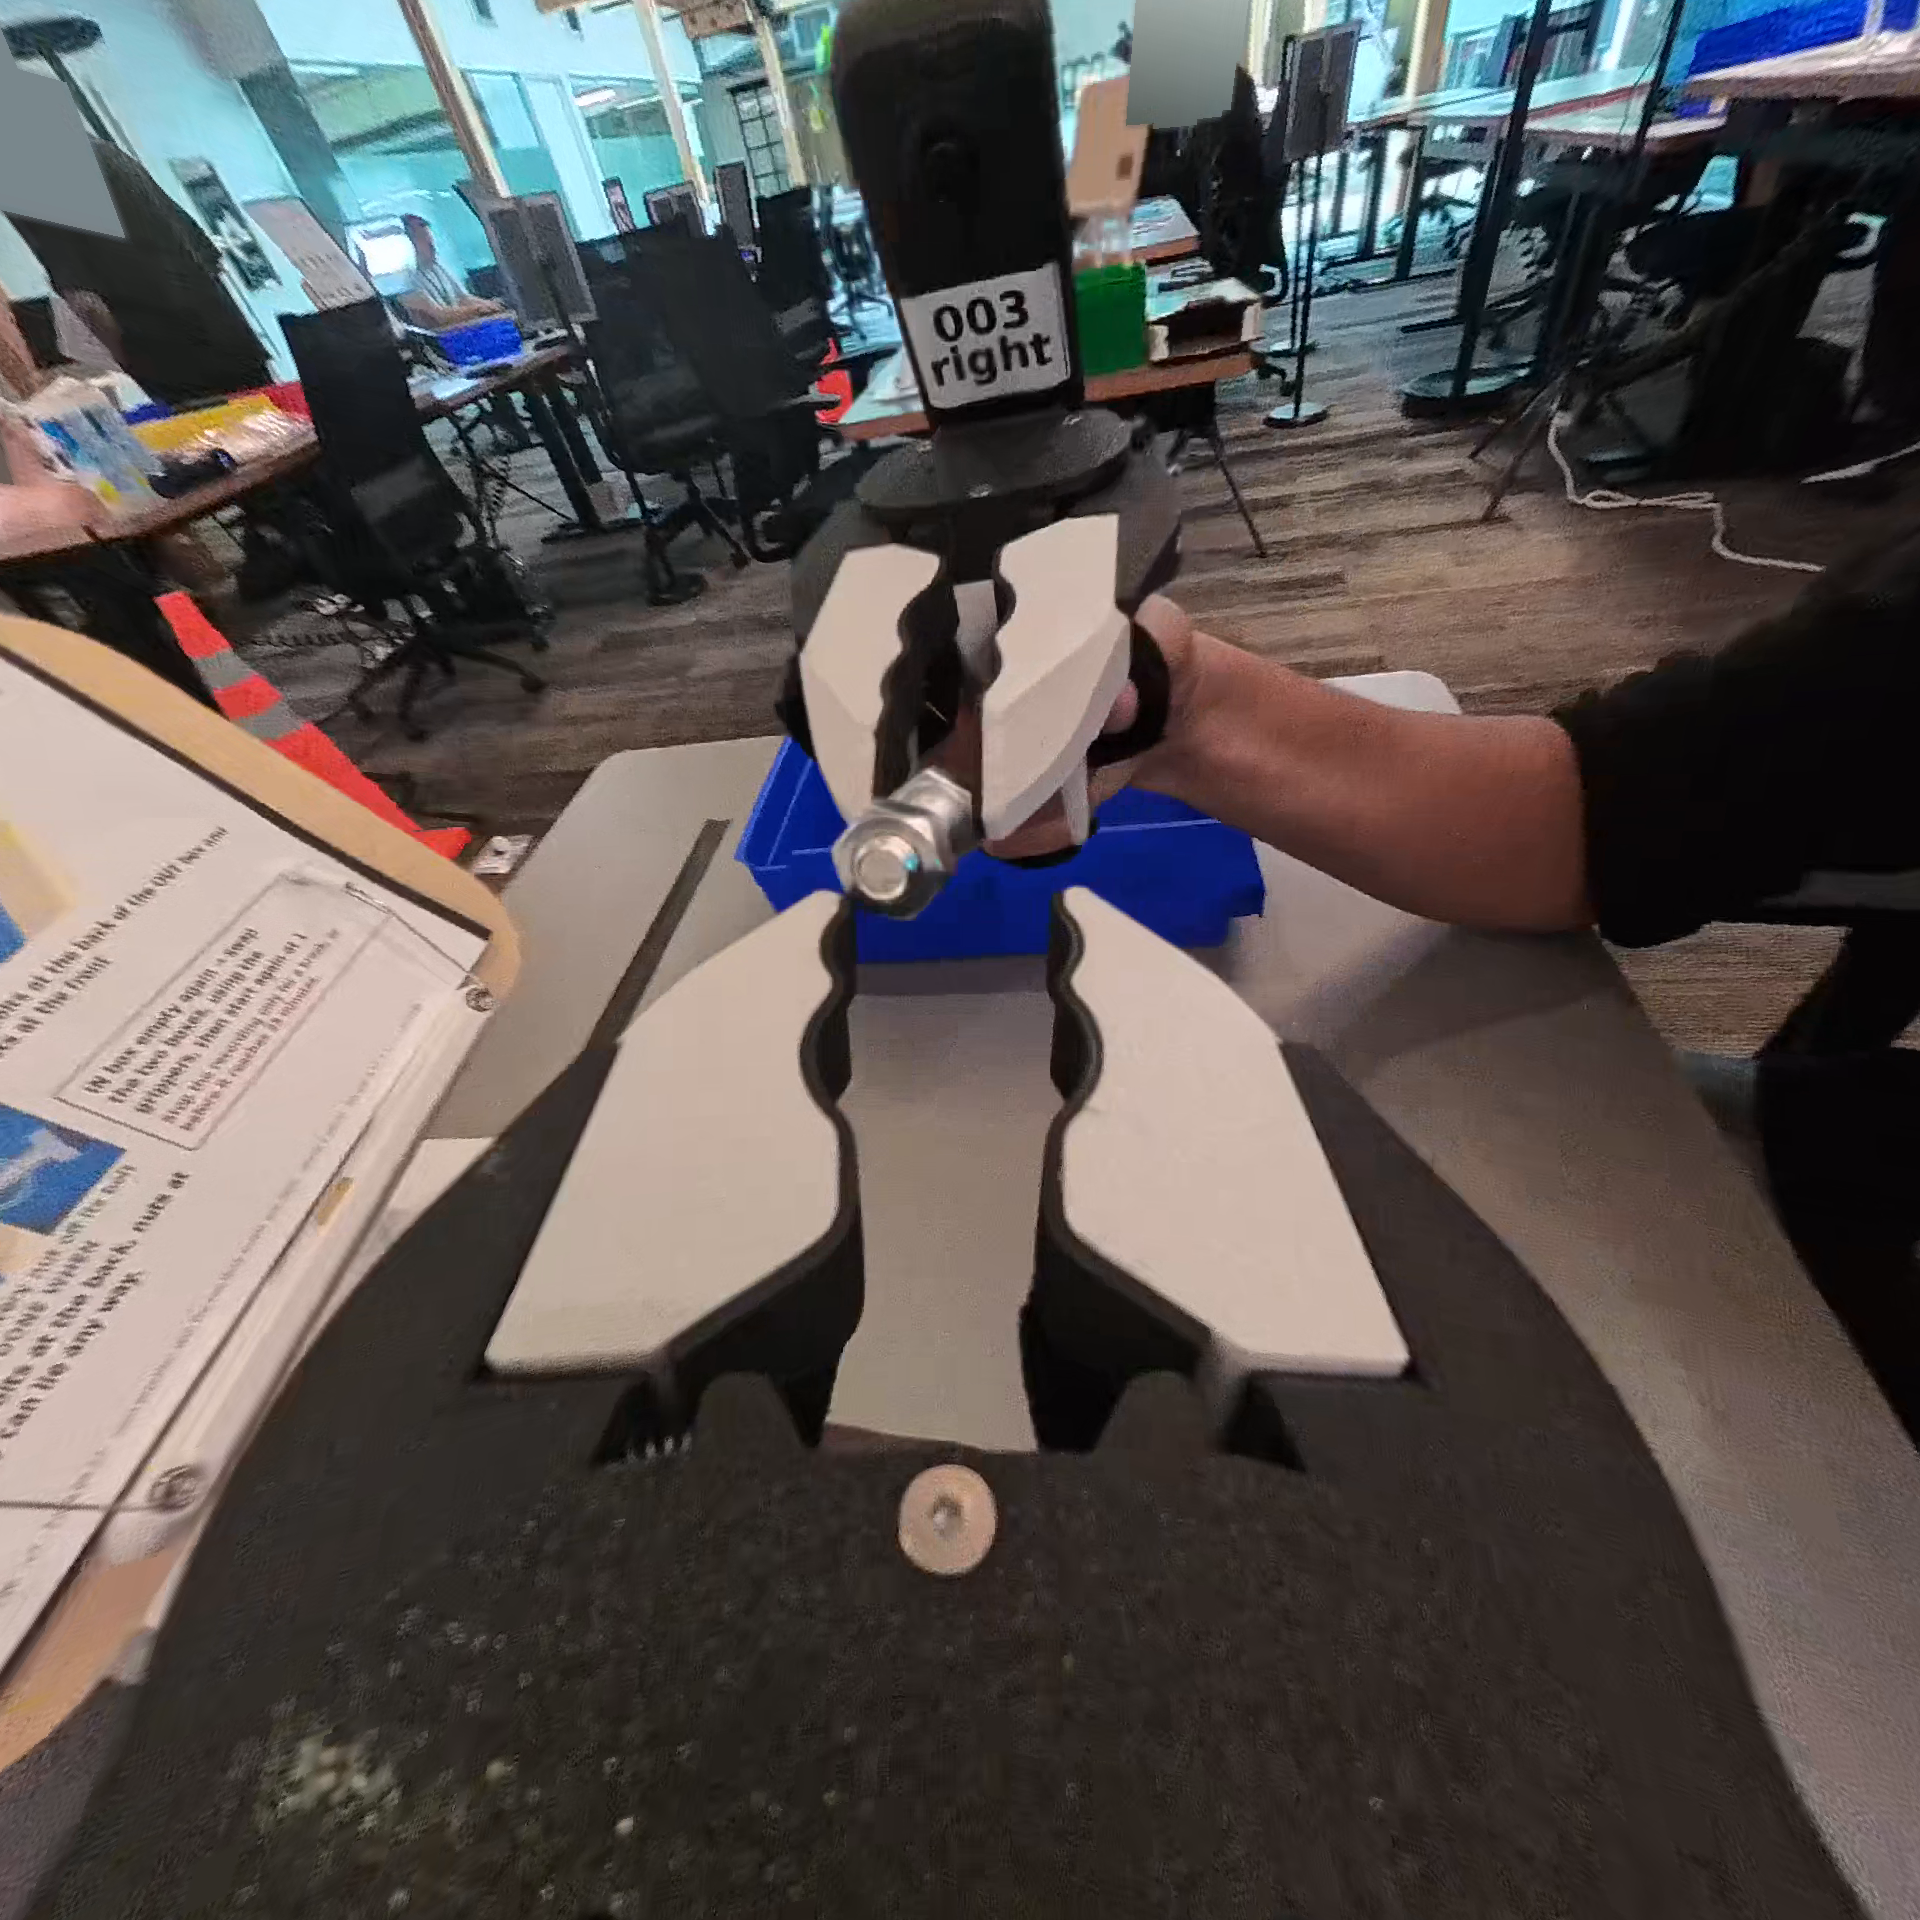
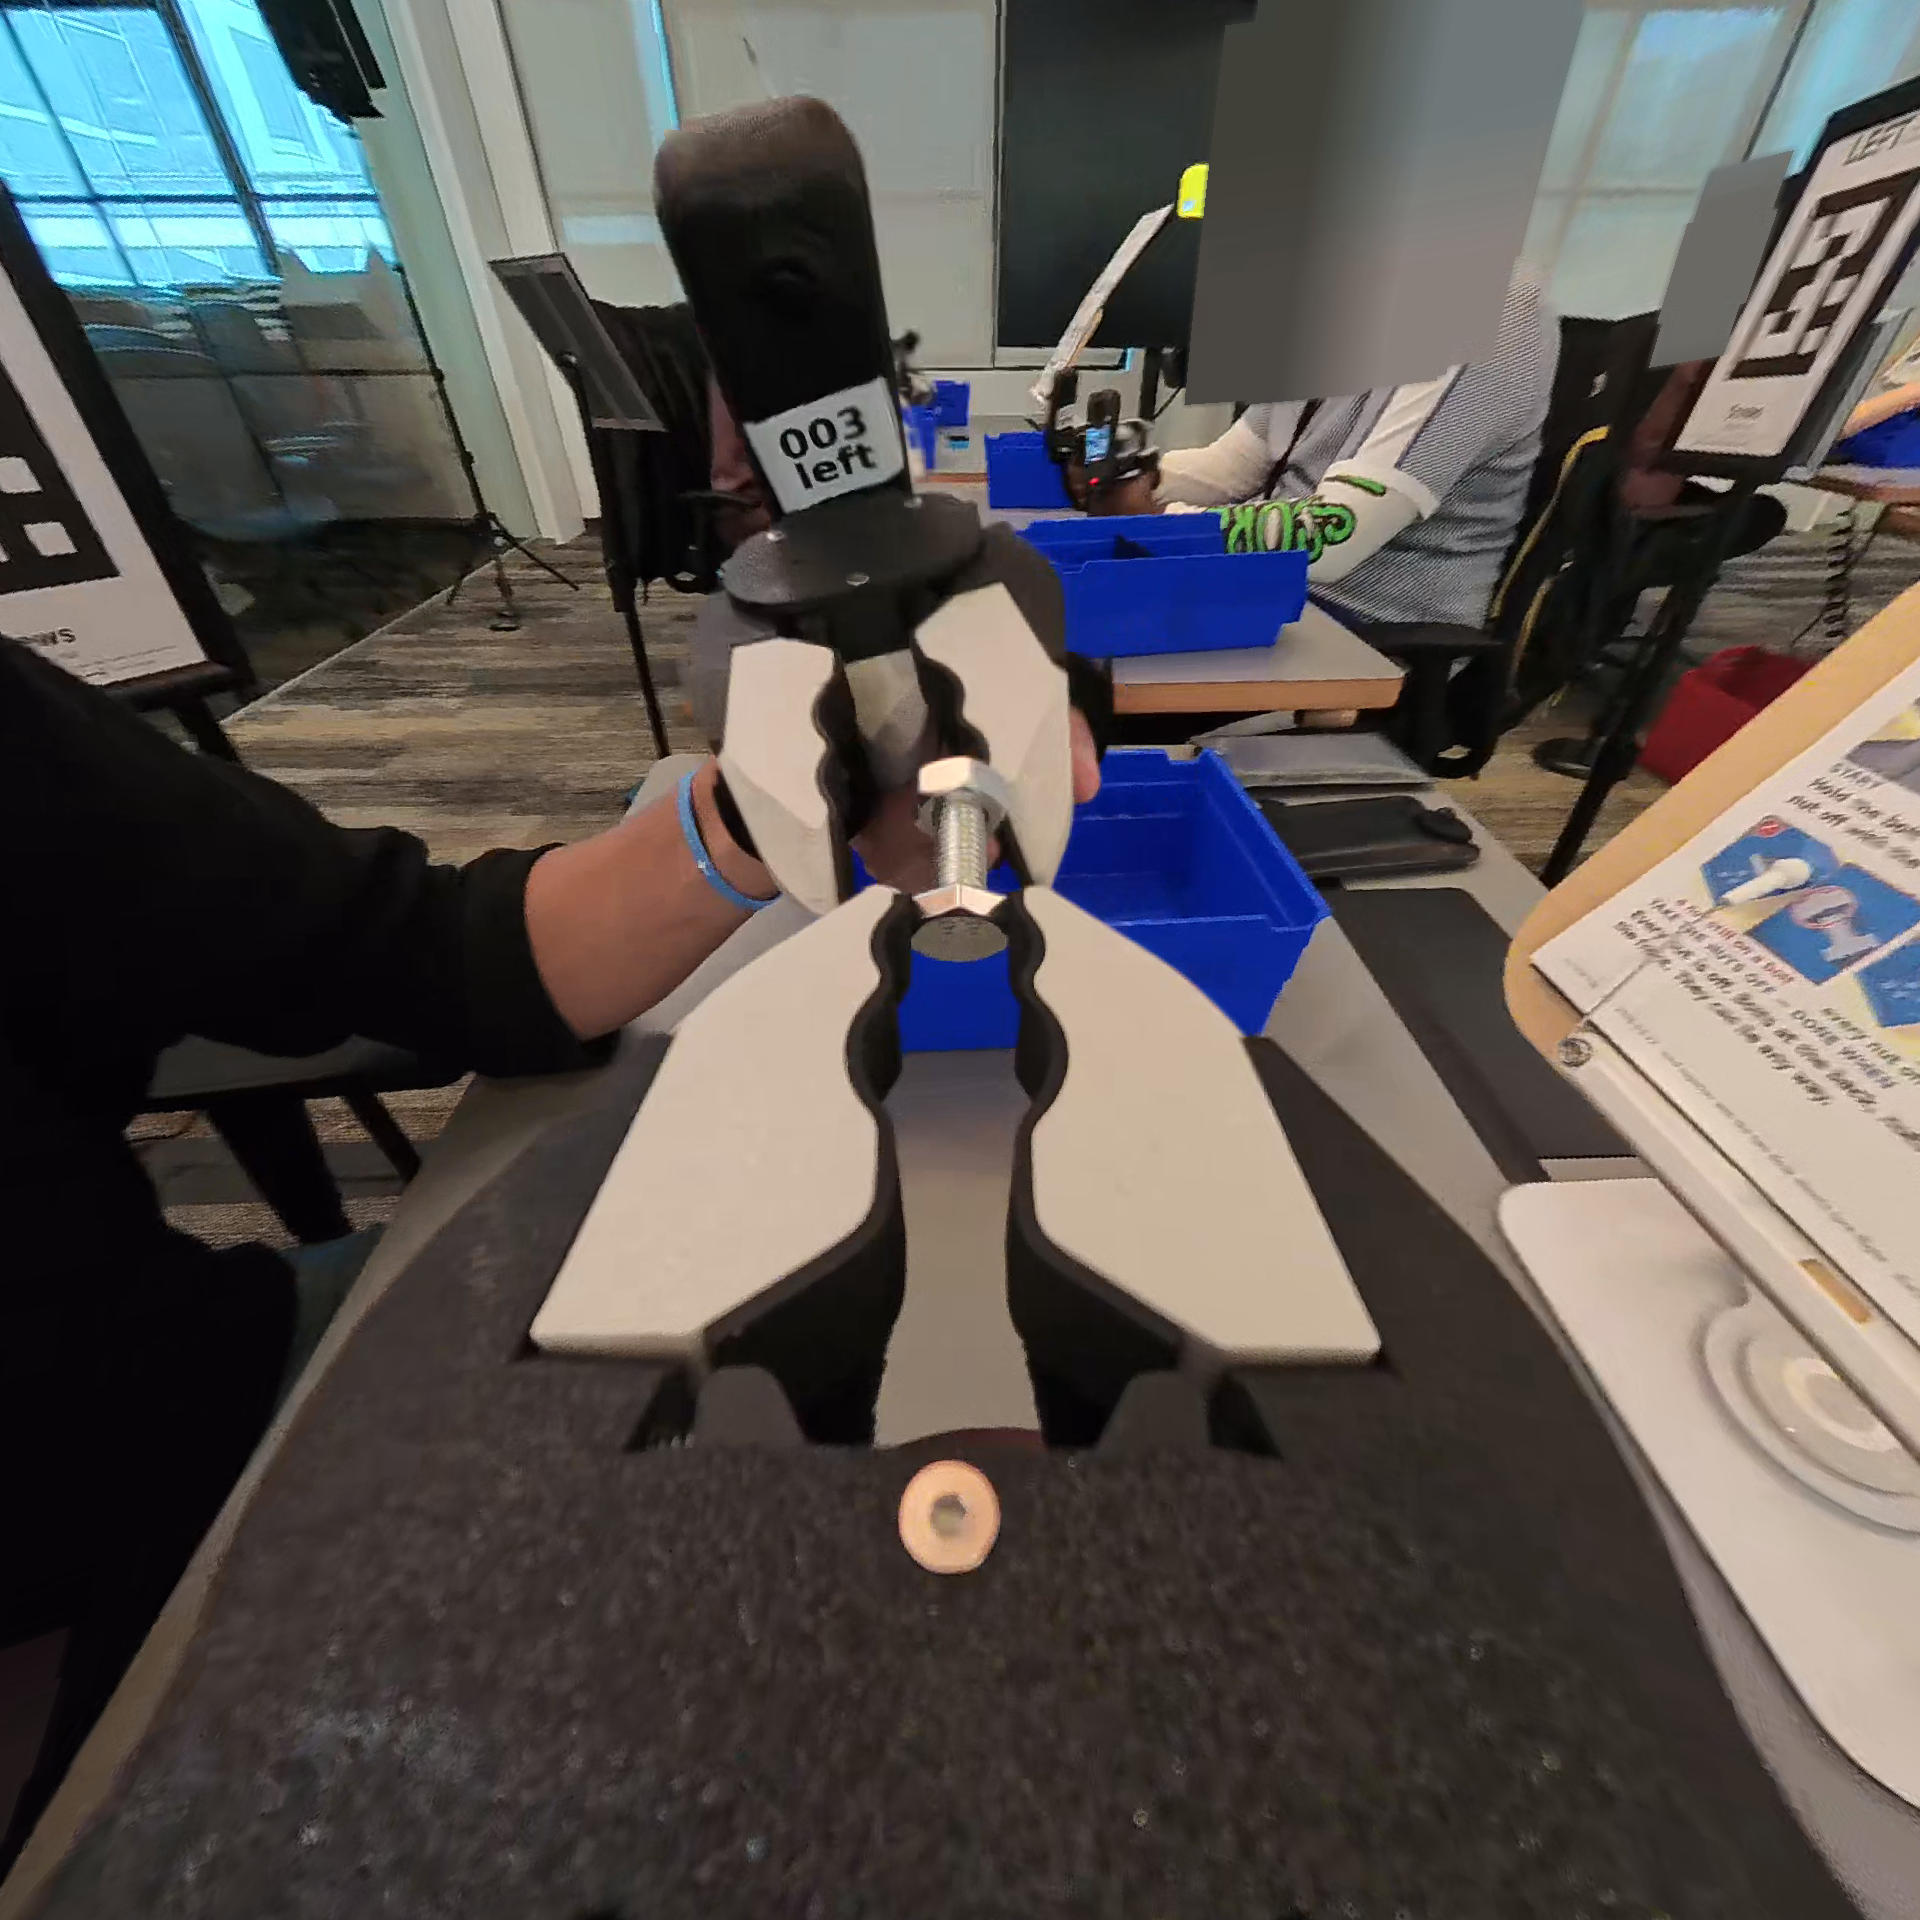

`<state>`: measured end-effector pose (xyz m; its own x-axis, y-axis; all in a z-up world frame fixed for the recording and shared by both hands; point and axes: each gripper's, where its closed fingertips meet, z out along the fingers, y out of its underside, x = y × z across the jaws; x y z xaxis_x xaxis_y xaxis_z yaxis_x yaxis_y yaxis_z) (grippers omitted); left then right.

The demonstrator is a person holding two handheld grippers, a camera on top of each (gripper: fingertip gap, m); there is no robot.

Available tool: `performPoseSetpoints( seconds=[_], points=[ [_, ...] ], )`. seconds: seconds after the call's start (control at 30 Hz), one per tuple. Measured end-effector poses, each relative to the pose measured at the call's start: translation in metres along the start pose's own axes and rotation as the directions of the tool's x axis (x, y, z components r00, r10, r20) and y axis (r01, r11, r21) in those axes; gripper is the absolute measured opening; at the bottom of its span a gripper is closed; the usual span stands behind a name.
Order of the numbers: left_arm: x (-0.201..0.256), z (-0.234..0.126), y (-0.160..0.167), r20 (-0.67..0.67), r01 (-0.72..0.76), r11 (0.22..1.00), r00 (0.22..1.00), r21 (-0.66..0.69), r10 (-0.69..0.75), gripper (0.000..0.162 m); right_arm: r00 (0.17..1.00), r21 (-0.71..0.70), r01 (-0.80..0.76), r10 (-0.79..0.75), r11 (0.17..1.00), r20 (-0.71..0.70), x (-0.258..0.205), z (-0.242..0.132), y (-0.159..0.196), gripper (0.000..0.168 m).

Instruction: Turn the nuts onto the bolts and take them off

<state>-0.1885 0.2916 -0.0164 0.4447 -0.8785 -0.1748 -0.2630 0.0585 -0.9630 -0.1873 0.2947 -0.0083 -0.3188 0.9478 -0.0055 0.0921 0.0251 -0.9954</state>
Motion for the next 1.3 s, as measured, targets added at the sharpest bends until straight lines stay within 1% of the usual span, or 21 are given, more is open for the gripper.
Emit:
performPoseSetpoints(
  seconds=[0.13,0.23,0.27,0.33,0.4,0.43,0.47,0.5,0.53,0.57,0.6,0.63,0.67,0.73,0.8,0.87,0.97,1.07,1.2,1.3],
  points=[
    [0.001,-0.003,0.002,0.019,-0.041,0.999,0.999,-0.031,0.041,0.032,1.000,-0.036,-0.007,0.007,0.999,0.024,-0.005,0.004,0.005,0.017],
    [0.002,-0.007,-0.002,0.019,-0.053,0.999,0.998,-0.005,0.054,0.025,0.999,-0.055,-0.013,0.015,0.998,0.044,-0.009,0.007,0.009,0.017],
    [0.003,-0.008,-0.002,0.007,-0.052,0.999,0.999,-0.002,0.052,0.017,0.999,-0.054,-0.011,0.014,0.998,0.047,-0.009,0.007,0.009,0.017],
    [0.001,-0.008,0.003,0.006,-0.026,0.999,1.000,-0.035,0.026,0.014,1.000,-0.055,0.001,0.000,0.998,0.023,-0.006,0.009,0.009,0.017],
    [-0.002,-0.005,0.011,-0.018,0.112,0.988,0.993,-0.108,-0.115,0.011,0.999,-0.073,0.047,-0.048,0.996,-0.020,-0.002,0.010,0.012,0.017],
    [-0.004,-0.005,0.011,-0.037,0.198,0.974,0.978,-0.107,-0.203,0.008,0.996,-0.075,0.078,-0.082,0.994,-0.043,-0.001,0.010,0.012,0.017],
    [-0.007,-0.007,0.006,-0.060,0.295,0.953,0.952,-0.073,-0.300,0.005,0.992,-0.073,0.107,-0.111,0.992,-0.061,0.001,0.009,0.011,0.017],
    [-0.015,-0.009,-0.003,-0.083,0.416,0.909,0.906,-0.008,-0.415,0.002,0.989,-0.070,0.130,-0.134,0.989,-0.061,-0.001,0.009,0.010,0.017],
    [-0.019,-0.012,-0.011,-0.158,0.544,0.838,0.832,0.039,-0.532,0.000,0.985,-0.062,0.157,-0.161,0.986,-0.065,-0.003,0.009,0.009,0.017],
    [-0.018,-0.016,-0.019,-0.268,0.634,0.771,0.754,0.058,-0.600,0.000,0.978,-0.060,0.184,-0.188,0.981,-0.084,-0.003,0.009,0.007,0.017],
    [-0.018,-0.019,-0.021,-0.331,0.667,0.743,0.716,0.061,-0.615,0.000,0.975,-0.066,0.190,-0.197,0.980,-0.108,0.000,0.009,0.007,0.017],
    [-0.023,-0.018,-0.017,-0.314,0.666,0.743,0.721,0.066,-0.618,0.000,0.977,-0.064,0.177,-0.183,0.982,-0.110,0.001,0.009,0.006,0.017],
    [-0.029,-0.016,-0.012,-0.268,0.649,0.757,0.745,0.078,-0.611,0.000,0.983,-0.041,0.154,-0.157,0.987,-0.099,0.001,0.008,0.003,0.017],
    [-0.029,-0.019,-0.015,-0.251,0.580,0.805,0.803,0.123,-0.541,0.002,0.993,0.017,0.102,-0.101,0.995,-0.069,-0.001,0.006,-0.003,0.017],
    [-0.022,-0.019,-0.014,-0.227,0.487,0.864,0.862,0.128,-0.452,0.020,0.998,0.073,0.052,-0.048,0.996,-0.045,0.000,0.002,-0.011,0.017],
    [-0.014,-0.016,-0.004,-0.209,0.413,0.908,0.896,0.069,-0.391,0.030,1.000,0.133,0.001,-0.002,0.991,0.003,-0.003,-0.002,-0.019,0.017],
    [0.001,-0.007,0.004,-0.265,0.385,0.923,0.891,0.007,-0.369,0.037,0.997,0.201,-0.054,0.042,0.978,0.066,-0.008,-0.006,-0.028,0.017],
    [0.010,0.004,0.003,-0.285,0.329,0.944,0.908,0.036,-0.306,0.037,0.990,0.247,-0.106,0.078,0.963,0.118,-0.010,-0.007,-0.034,0.017],
    [0.016,0.003,-0.012,-0.305,0.302,0.946,0.918,0.118,-0.255,0.038,0.994,0.229,-0.095,0.078,0.969,0.082,-0.004,-0.003,-0.027,0.017],
    [0.008,-0.003,-0.017,-0.261,0.304,0.942,0.929,0.142,-0.261,0.038,0.997,0.197,-0.073,0.064,0.978,0.052,-0.001,0.000,-0.022,0.017]
  ],
)
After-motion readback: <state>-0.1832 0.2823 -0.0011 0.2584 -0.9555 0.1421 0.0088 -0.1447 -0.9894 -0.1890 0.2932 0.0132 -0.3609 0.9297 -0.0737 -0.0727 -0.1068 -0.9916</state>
